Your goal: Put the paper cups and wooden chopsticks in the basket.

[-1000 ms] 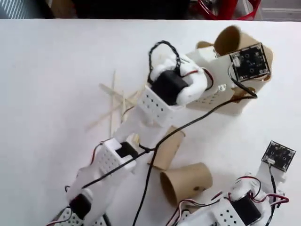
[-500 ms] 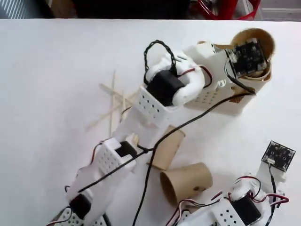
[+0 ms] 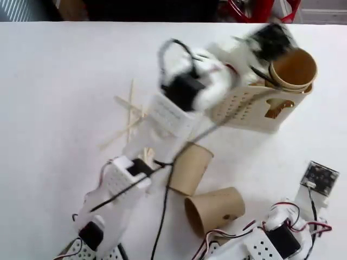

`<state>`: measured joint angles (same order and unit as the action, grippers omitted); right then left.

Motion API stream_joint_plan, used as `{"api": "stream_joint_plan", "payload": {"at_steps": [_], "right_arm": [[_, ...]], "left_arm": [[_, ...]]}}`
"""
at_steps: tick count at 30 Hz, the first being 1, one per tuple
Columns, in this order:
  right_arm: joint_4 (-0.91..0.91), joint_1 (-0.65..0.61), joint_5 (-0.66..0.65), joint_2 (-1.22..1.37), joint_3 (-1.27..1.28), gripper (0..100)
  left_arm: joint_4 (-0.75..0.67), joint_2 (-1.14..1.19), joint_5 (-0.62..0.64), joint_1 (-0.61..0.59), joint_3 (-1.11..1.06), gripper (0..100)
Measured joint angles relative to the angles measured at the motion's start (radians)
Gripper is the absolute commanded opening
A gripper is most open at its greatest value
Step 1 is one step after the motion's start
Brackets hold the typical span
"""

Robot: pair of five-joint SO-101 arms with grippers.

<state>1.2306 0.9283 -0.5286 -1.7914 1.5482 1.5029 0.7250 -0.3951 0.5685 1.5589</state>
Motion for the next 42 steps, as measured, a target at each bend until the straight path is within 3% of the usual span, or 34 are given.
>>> {"api": "stream_joint_plan", "payload": {"at_steps": [4,10,13,18,23,27,35,42], "right_arm": [[0.038,-0.11,-0.041,0.0,-0.071,15.2],[0.097,-0.261,-0.1,0.054,-0.245,15.2],[0.149,-0.354,-0.129,0.209,-0.397,15.5],[0.319,-0.641,-0.126,0.621,-0.781,15.5],[0.465,-0.964,0.011,1.077,-1.194,15.5],[0.483,-1.096,-0.072,1.304,-1.3,15.4],[0.483,-1.152,-0.153,1.235,-1.117,15.5],[0.483,-1.424,-0.157,1.002,-0.858,15.5]], "left_arm": [[0.244,-0.098,0.069,-0.167,0.002,8],[0.281,-0.212,0.11,-0.525,-0.311,9],[0.281,-0.236,0.117,-0.618,-0.562,10],[0.212,-0.238,0.239,-0.672,-0.961,17],[0.009,-0.238,0.368,-0.73,-1.266,17],[-0.137,-0.238,0.4,-0.786,-1.387,17],[-0.256,-0.238,0.411,-0.795,-1.445,17],[-0.296,-0.239,0.411,-0.796,-1.476,17]]}}
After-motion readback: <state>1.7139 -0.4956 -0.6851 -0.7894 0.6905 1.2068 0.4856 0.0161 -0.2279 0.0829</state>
